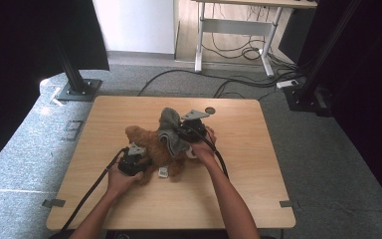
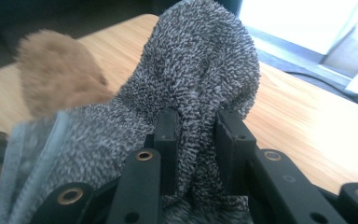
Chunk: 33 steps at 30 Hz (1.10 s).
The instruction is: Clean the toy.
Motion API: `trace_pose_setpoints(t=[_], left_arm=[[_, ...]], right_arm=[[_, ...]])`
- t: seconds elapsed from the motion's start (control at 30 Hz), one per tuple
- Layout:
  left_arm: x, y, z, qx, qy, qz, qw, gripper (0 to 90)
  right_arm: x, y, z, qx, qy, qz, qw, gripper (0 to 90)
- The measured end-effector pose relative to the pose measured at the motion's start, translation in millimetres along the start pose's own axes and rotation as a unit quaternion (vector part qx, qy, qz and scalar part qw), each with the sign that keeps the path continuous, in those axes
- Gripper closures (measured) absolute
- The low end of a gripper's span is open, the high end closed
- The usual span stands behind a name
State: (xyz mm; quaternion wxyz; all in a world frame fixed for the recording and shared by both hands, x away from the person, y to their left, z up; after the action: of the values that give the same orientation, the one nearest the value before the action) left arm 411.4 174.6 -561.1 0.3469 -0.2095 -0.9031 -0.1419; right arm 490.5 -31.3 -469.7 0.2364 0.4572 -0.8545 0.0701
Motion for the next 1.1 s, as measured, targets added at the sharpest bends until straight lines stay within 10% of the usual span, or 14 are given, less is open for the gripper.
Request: trace_pose_setpoints(t=[0.47,0.83,1.1], left_arm=[[3.8,1.4,-1.2,0.008,-0.006,-0.002,1.0,70.2],[3.6,6.6,-4.2,0.025,-0.009,0.011,0.9996,69.9],[3.3,6.6,-4.3,0.026,-0.007,0.013,0.9996,69.7]], right_arm=[[63.4,-30.7,17.2,-0.045,-0.064,0.063,0.9949,73.9],[88.3,6.4,7.7,-0.013,-0.126,-0.013,0.9919,83.0],[40.3,22.7,22.9,-0.011,-0.057,-0.056,0.9968,85.0]])
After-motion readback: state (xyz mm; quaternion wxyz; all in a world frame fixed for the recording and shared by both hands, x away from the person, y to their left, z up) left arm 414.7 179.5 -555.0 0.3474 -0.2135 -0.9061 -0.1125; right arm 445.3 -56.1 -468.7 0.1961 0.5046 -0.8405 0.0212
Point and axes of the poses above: each handheld gripper's, and its own axes: x roughly backward along the jaws, z roughly out of its underside, y roughly to its left, the point moved 4 cm from there along -x, roughly forward along the jaws, and after that the axes turned 13 degrees about -z, right-handed, at the moved point
